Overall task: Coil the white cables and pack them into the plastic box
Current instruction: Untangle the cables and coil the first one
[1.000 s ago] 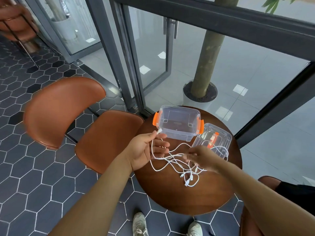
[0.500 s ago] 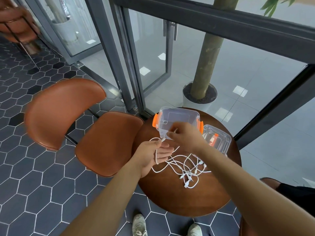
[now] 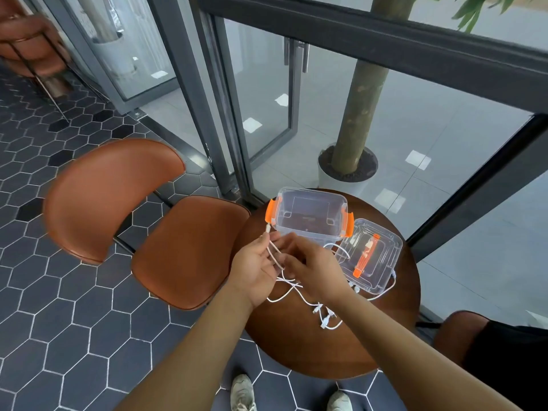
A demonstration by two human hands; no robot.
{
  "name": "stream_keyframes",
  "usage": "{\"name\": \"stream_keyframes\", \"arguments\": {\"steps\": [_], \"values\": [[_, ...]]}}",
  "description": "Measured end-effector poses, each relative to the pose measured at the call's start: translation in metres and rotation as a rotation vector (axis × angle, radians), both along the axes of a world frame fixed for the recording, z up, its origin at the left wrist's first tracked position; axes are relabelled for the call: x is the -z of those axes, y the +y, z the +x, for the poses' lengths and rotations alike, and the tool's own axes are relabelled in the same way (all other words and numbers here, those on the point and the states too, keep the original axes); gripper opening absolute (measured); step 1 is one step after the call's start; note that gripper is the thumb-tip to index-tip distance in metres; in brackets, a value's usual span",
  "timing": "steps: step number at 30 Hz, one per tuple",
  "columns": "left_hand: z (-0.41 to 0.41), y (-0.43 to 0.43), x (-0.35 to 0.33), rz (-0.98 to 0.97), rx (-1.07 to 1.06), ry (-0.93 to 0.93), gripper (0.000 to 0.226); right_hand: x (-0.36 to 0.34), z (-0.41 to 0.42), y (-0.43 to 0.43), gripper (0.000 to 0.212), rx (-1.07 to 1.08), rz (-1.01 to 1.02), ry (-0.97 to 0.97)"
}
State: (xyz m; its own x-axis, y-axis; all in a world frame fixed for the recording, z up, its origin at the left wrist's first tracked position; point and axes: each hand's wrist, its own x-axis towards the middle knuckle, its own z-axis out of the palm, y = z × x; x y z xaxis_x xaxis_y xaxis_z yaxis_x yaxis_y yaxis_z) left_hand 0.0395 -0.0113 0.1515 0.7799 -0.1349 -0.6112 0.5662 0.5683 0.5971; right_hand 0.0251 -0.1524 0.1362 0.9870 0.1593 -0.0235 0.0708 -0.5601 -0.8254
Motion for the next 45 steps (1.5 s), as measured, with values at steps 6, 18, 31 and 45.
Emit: {"name": "stream_keyframes", "arguments": {"steps": [6, 18, 31, 45], "values": [[0.005, 0.014, -0.007, -0.161, -0.127, -0.028, 0.035, 0.021, -0.02, -0.016, 0.021, -0.213, -0.049, -0.076], [-0.001, 0.03, -0.015, -0.059, 0.214, -0.099, 0.034, 0.025, 0.019, -0.05, 0.031, -0.143, -0.302, 0.366], [-0.015, 0.019, -0.009, 0.22, 0.393, -0.179, 0.036, -0.044, 0.031, -0.006, 0.03, 0.027, 0.198, 0.318], [-0.017, 0.005, -0.005, 0.19, 0.076, -0.092, 0.035, -0.022, -0.003, 0.009, 0.018, -0.168, -0.346, -0.223]]}}
